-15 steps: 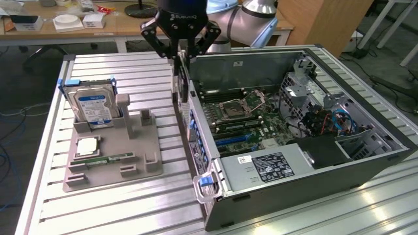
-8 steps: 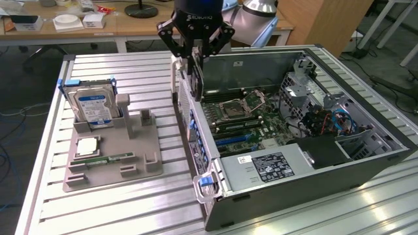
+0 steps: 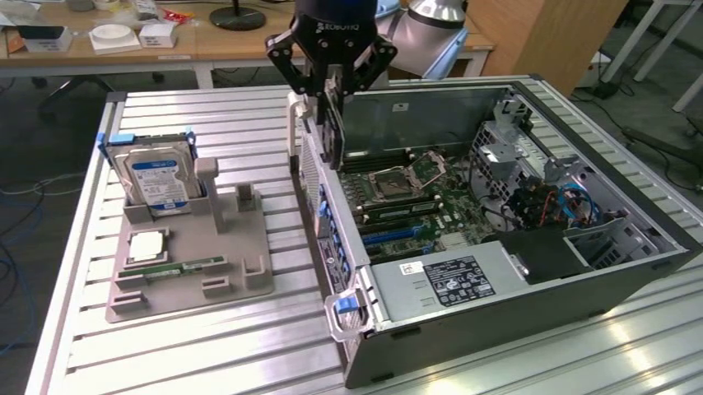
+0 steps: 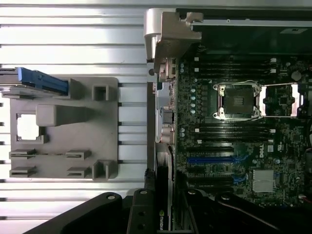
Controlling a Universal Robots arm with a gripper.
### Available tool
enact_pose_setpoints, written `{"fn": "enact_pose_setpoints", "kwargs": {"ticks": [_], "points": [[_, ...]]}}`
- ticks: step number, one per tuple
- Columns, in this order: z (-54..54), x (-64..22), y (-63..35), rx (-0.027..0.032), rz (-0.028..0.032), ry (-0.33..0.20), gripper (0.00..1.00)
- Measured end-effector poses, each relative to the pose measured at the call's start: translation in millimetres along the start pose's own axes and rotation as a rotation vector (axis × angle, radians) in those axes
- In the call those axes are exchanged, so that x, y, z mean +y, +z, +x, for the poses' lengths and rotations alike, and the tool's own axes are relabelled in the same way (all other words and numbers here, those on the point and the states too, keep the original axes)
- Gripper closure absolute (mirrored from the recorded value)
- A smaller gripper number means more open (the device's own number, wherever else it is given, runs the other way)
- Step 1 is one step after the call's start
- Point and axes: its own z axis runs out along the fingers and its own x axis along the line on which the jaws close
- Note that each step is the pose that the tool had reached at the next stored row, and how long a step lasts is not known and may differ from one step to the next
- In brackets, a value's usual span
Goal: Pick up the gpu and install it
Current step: 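Pick up the gpu and move the gpu toward the slot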
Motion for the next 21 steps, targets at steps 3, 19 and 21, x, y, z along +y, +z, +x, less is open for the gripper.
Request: {"fn": "enact_pose_setpoints", "kwargs": {"ticks": [3, 19, 21], "points": [[-0.6, 0.0, -0.1, -0.0004, 0.0165, 0.002, 0.74], [-48.1, 0.9, 3.8, -0.0023, 0.0150, 0.003, 0.74], [-57.2, 1.1, 4.3, -0.0031, 0.0150, 0.003, 0.74]]}}
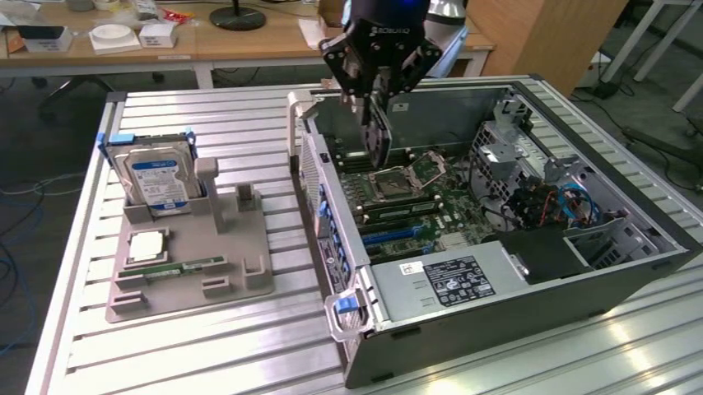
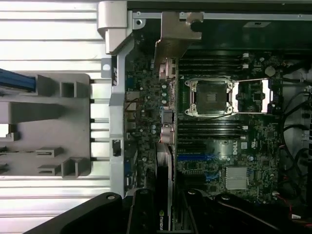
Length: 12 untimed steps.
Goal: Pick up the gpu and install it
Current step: 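Pick up the gpu and move the gpu toward the slot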
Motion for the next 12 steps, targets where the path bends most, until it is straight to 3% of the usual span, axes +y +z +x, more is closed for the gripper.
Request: {"fn": "enact_pose_setpoints", "kwargs": {"ticks": [12], "points": [[-54.9, 1.2, 7.1, -0.0014, -0.0002, 0.000, 0.74]]}}
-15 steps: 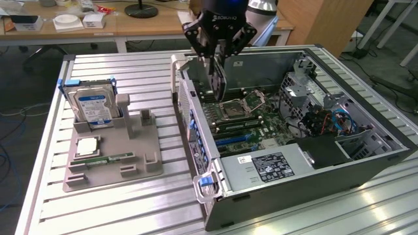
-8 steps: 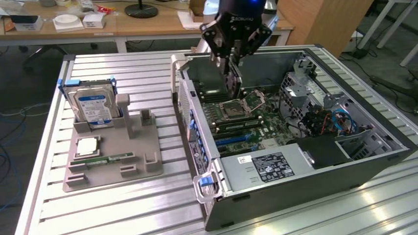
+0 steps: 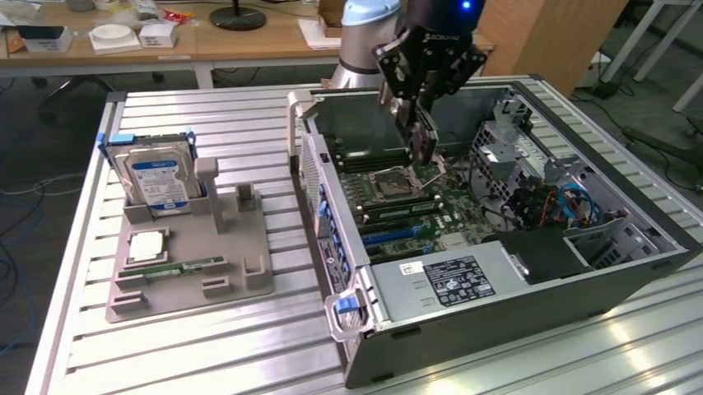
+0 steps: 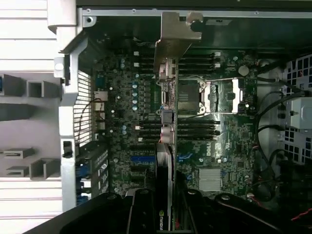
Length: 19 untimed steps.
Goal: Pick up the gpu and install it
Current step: 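Pick up the gpu and move the gpu toward the slot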
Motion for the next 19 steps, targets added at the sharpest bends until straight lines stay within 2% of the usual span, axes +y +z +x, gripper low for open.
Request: {"fn": "enact_pose_setpoints", "kwargs": {"ticks": [15, 19], "points": [[-66.6, 1.5, 8.5, 0.0000, -0.0001, -0.006, 0.74], [-70.1, 1.6, 8.5, 0.0001, 0.0000, -0.009, 0.74]]}}
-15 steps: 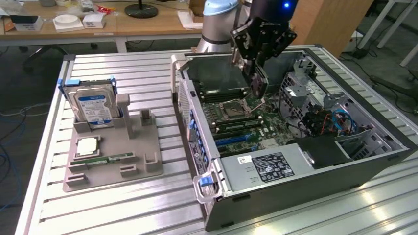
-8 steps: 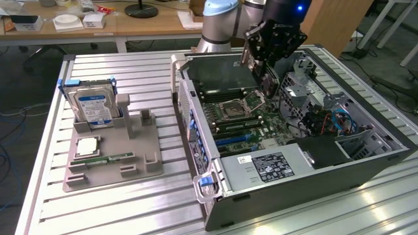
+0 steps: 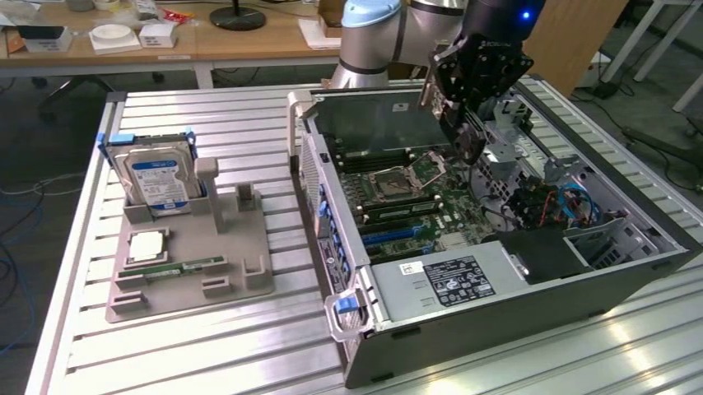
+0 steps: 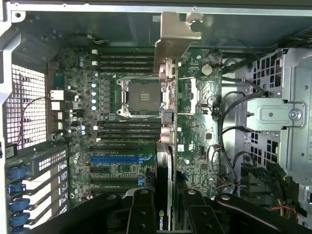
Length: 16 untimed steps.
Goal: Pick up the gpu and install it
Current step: 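Pick up the gpu and move the gpu toward the slot, then insert the gpu into the slot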
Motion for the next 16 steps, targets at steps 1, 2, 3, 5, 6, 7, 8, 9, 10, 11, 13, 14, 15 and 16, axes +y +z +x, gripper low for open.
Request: {"fn": "enact_pose_setpoints", "kwargs": {"ticks": [1, 2, 3, 5, 6, 7, 8, 9, 10, 11, 13, 14, 15, 16], "points": [[0.0, 0.0, 0.0, 0.0000, -0.0001, 0.000, 0.74], [0.0, 0.0, 0.0, 0.0000, -0.0001, 0.000, 0.74], [0.0, 0.0, 0.0, 0.0000, -0.0001, 0.000, 0.74], [0.0, 0.0, 0.0, 0.0000, -0.0001, 0.000, 0.74], [0.0, 0.0, 0.0, 0.0000, -0.0001, 0.000, 0.74], [0.0, 0.0, 0.0, 0.0000, -0.0001, 0.000, 0.74], [0.0, 0.0, 0.0, 0.0000, -0.0001, 0.000, 0.74], [0.0, 0.0, 0.0, 0.0000, -0.0001, 0.000, 0.74], [0.0, 0.0, 0.0, 0.0000, -0.0001, 0.000, 0.74], [0.0, 0.0, 0.0, 0.0000, -0.0001, 0.000, 0.74], [0.0, 0.0, 0.0, 0.0000, -0.0001, -0.002, 0.74], [0.0, 0.0, 0.0, 0.0001, -0.0001, -0.009, 0.74], [0.0, 0.0, 0.0, 0.0004, -0.0003, -0.021, 0.74], [0.1, 0.0, 0.1, 0.0007, -0.0005, -0.035, 0.74]]}}
